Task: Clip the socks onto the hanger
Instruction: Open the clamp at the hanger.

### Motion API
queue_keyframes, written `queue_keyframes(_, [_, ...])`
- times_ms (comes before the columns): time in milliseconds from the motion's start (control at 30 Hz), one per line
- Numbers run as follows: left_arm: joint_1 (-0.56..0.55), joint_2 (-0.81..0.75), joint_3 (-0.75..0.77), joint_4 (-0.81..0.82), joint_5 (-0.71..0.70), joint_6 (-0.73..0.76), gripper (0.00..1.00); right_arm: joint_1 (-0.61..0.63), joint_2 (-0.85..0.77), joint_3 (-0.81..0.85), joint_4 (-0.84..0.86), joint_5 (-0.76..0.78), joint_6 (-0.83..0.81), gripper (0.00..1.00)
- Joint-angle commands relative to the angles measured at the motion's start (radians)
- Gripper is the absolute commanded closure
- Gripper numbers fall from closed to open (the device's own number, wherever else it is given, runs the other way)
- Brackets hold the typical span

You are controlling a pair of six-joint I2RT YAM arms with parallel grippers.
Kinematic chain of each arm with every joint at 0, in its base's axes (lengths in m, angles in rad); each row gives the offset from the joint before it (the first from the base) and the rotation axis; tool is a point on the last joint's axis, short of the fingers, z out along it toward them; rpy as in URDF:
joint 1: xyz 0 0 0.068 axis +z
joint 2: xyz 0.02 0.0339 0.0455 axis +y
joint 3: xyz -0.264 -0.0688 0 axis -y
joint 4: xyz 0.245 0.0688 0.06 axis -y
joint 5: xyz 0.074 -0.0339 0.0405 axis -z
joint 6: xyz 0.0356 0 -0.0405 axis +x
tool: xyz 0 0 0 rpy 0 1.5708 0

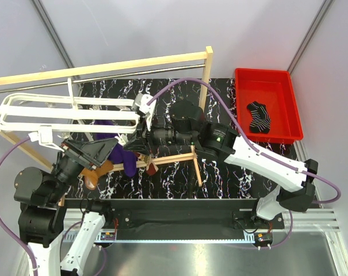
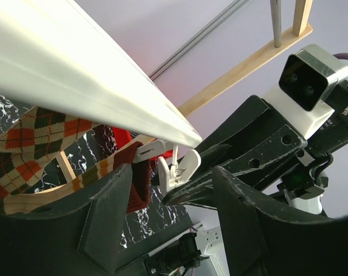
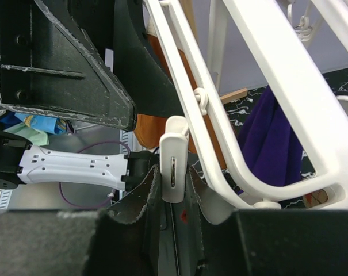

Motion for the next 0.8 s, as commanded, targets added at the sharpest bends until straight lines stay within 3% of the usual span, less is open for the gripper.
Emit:
queue_keyframes(0, [-0.001, 0.015, -0.013, 0.052, -0.012, -0.008, 0.38, 0.007, 0.031, 0.066, -0.043, -0.059, 0.007, 1.00])
queue_keyframes(333, [-0.001, 0.040, -0.018, 0.080, 0.005, -0.002, 0.49, 0.007, 0.087, 0.119, -0.066, -0.062, 0.008, 1.00])
queue_keyframes(767, [-0.001, 0.063, -0.016, 0.016, -0.018, 0.042, 0.50, 0.007, 0.102, 0.136, -0.064, -0.053, 0.007, 1.00])
